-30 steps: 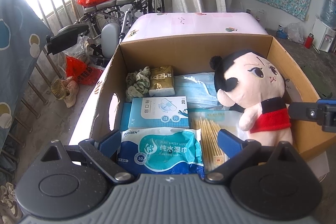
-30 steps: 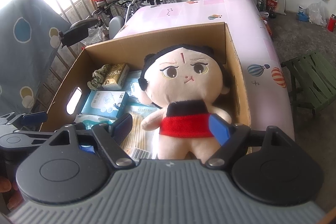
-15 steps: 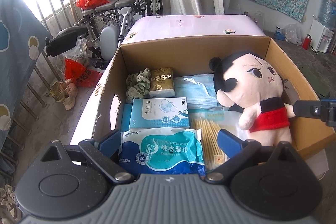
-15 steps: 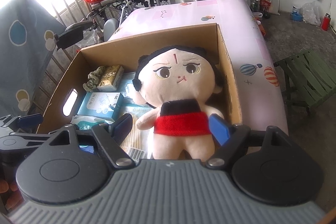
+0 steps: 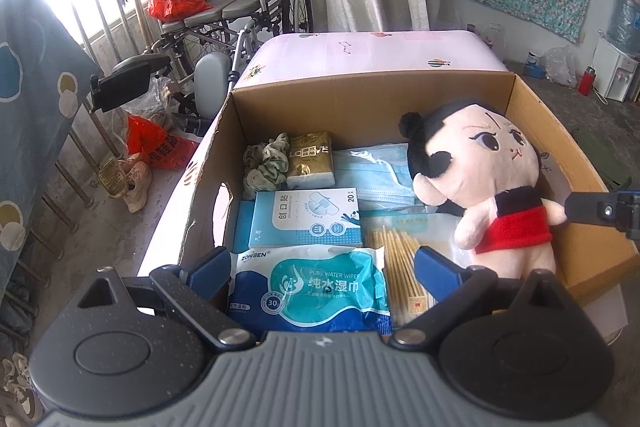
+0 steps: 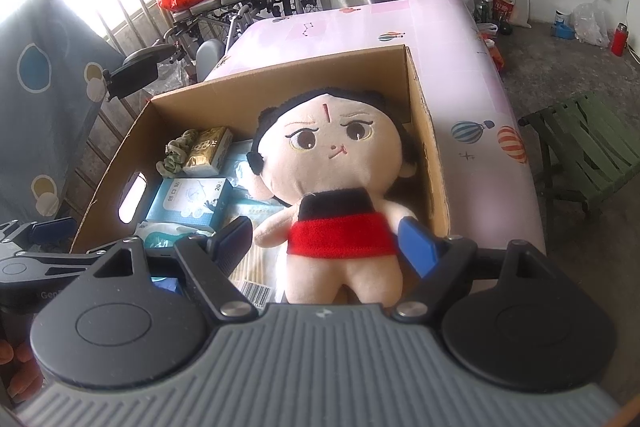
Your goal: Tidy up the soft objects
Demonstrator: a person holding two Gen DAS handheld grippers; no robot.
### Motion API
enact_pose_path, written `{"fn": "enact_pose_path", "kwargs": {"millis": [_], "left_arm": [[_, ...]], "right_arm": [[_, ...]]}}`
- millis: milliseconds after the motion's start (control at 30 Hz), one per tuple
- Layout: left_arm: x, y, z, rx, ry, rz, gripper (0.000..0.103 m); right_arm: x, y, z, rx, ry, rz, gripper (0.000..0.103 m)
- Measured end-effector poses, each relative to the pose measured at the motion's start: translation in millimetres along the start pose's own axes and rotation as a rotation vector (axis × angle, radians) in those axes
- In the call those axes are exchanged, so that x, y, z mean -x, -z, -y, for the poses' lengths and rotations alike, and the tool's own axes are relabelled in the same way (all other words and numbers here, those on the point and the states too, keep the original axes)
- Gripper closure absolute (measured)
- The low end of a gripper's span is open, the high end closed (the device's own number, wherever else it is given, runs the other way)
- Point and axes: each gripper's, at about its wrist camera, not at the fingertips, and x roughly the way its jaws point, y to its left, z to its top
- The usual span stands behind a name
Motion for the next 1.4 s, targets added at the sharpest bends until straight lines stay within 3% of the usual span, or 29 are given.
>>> {"fn": "enact_pose_path", "kwargs": {"millis": [600, 800, 967, 1400], "left_arm": [[1, 0, 5, -0.013, 0.001, 0.006, 0.004], [-3, -1, 12, -0.071, -0.066, 0.007, 0.004], [-7, -1, 7, -0.026, 0.010, -0.012, 0.004], [-11, -1, 11, -0.042, 0.031, -0.022, 0.004]], "right_arm": [[3, -1, -5, 0.009, -0.005, 0.006, 0.023], [1, -3, -5, 0.003, -0.010, 0.006, 0.023], [-1, -5, -6, 0.005, -0.009, 0.004, 0.023], [-6, -3, -5, -0.004, 0.013, -0.004, 0.023]]}}
